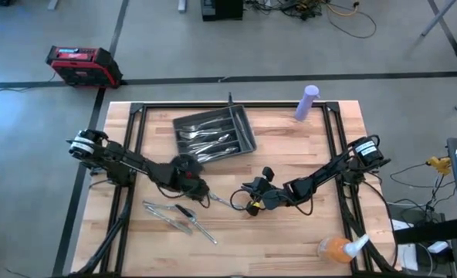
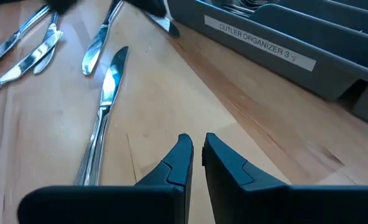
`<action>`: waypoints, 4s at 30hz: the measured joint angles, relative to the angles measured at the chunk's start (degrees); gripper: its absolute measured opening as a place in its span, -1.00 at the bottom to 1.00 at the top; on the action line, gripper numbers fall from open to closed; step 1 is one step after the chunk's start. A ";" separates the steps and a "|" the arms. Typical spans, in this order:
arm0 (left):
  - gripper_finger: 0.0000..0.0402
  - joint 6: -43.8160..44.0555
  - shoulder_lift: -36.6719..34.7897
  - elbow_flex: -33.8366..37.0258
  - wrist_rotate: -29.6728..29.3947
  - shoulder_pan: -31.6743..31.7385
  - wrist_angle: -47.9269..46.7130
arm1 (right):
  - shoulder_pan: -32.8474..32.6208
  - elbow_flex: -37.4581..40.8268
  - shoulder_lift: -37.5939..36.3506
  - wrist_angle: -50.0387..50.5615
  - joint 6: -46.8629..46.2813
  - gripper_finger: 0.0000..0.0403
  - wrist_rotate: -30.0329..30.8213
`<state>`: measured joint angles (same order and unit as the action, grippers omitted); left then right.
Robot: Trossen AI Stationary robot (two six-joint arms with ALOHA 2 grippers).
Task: Sort silverware
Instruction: Adjust the knives on the table
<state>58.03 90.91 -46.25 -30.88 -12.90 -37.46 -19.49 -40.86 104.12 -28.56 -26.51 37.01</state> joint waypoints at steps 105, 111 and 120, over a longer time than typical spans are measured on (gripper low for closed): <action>-1.00 1.59 -1.33 0.06 19.38 -15.41 -8.97 | 0.24 0.04 0.96 -0.51 -1.63 -0.88 -3.06; -1.00 -9.35 -0.99 3.14 19.01 -12.66 11.48 | 0.26 0.04 1.03 -0.50 -2.36 -0.88 -3.06; -1.00 -31.12 -1.95 0.37 11.31 -7.08 25.55 | -0.68 0.04 1.01 -0.77 -3.10 -0.89 -3.08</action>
<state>26.91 88.97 -45.88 -19.57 -19.98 -11.91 -20.17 -40.82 105.12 -29.32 -29.61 33.93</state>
